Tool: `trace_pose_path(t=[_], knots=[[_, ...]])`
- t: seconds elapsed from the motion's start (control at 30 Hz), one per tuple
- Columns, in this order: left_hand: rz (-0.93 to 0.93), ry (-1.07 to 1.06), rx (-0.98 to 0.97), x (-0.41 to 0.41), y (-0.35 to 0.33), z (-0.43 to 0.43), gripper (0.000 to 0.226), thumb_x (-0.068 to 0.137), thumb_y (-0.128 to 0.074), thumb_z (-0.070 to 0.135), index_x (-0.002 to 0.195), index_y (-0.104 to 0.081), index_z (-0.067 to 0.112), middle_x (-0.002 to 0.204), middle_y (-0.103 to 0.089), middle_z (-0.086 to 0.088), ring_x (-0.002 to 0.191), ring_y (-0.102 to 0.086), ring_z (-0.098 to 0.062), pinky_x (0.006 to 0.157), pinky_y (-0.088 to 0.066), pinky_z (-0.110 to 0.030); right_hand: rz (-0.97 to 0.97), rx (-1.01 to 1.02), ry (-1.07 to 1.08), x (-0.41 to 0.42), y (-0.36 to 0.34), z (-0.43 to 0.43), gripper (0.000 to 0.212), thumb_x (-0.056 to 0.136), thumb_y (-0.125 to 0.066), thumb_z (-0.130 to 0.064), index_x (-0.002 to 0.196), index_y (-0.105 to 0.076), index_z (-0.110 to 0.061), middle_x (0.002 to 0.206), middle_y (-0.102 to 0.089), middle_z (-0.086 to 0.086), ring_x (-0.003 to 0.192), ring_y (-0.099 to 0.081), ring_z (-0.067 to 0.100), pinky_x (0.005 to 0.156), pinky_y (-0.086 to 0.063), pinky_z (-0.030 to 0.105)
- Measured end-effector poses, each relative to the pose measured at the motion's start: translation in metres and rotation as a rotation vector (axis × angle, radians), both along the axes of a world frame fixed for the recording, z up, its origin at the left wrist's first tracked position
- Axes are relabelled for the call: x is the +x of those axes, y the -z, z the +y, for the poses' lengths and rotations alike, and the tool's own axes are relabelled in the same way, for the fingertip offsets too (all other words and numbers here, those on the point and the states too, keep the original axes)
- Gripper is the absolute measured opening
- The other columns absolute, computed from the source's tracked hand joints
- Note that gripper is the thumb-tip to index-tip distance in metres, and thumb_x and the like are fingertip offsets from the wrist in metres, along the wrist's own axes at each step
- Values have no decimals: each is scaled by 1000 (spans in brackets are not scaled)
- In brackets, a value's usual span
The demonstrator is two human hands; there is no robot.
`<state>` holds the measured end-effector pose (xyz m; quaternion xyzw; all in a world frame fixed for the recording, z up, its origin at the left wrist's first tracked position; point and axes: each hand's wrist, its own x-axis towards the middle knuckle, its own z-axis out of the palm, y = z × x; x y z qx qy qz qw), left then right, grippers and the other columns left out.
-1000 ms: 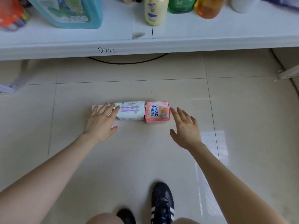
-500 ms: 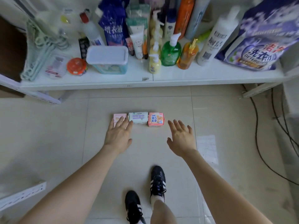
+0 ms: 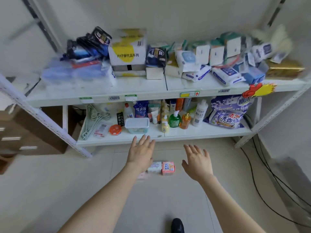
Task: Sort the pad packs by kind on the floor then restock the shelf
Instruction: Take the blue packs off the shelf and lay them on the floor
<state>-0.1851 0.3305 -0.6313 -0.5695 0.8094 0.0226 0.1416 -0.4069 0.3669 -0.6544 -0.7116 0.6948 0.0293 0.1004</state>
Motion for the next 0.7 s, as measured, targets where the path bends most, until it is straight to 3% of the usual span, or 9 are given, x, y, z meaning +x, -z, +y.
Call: trace_pose_path(t=[0.33, 0.7], knots=[[49, -10, -208, 11, -152, 26, 76, 95, -46, 46, 155, -6, 19, 163, -2, -8, 150, 3, -24, 119, 4, -53, -3, -245, -47, 13, -166, 6, 64, 93, -45, -43, 150, -22, -25, 156, -29, -3, 146, -20, 18, 114, -19, 46], [104, -45, -539, 9, -310, 28, 76, 95, -44, 49, 155, -7, 21, 163, -2, -5, 150, 4, -23, 118, 7, -53, -23, -572, -121, 17, -333, -13, 65, 97, -39, -46, 153, -14, -24, 161, -16, -1, 148, -13, 19, 118, -12, 47]])
